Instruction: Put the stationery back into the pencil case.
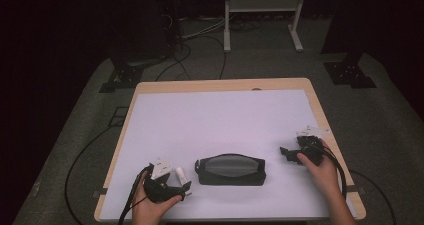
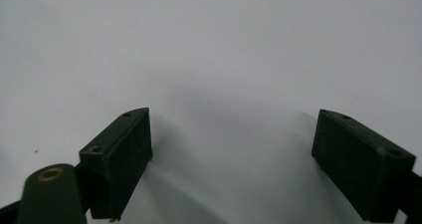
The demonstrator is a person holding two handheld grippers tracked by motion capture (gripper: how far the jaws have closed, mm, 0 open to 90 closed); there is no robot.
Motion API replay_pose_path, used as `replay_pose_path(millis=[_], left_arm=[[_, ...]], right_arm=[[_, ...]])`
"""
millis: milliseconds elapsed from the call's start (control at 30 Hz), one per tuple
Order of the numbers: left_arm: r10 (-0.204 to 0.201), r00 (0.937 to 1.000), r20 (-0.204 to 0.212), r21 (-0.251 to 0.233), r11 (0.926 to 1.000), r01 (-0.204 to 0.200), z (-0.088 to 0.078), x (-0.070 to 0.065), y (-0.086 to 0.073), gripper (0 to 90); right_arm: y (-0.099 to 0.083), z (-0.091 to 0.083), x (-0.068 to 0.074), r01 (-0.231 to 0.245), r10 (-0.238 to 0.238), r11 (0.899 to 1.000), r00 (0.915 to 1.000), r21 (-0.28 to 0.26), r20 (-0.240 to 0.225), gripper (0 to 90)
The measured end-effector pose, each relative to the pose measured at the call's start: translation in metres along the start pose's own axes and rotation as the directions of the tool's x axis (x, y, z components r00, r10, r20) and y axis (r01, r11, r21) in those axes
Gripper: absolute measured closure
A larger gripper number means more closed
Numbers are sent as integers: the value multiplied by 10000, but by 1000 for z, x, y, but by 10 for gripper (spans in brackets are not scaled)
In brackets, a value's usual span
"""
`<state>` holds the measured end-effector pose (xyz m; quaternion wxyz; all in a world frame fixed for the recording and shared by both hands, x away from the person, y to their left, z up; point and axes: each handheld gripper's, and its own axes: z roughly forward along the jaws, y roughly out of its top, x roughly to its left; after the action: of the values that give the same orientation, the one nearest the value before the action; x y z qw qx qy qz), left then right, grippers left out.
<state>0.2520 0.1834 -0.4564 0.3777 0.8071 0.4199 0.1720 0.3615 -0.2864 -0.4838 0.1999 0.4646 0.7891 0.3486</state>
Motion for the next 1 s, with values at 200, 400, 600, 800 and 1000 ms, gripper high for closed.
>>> replay_pose_path(millis=[200, 400, 600, 800, 1000], left_arm=[[141, 9998, -172, 135, 9998, -139, 10, -7, 2, 71], [371, 9988, -315, 480, 9982, -356, 13, -9, -2, 71], [473, 9976, -498, 635, 9970, -441, 8, -10, -6, 71], [537, 9962, -690, 972, 9942, -468, 1, -5, -13, 71], [299, 9946, -995, 1131, 9934, -185, -8, 8, -19, 71]], right_arm=[[0, 0, 0, -9, 9, 10000, 10000, 8, 2, 147], [0, 0, 0, -6, 6, 10000, 10000, 7, 2, 147], [0, 0, 0, -7, 7, 10000, 10000, 7, 1, 147], [0, 0, 0, -8, 8, 10000, 10000, 6, 2, 147], [0, 0, 0, -9, 9, 10000, 10000, 4, 5, 147]])
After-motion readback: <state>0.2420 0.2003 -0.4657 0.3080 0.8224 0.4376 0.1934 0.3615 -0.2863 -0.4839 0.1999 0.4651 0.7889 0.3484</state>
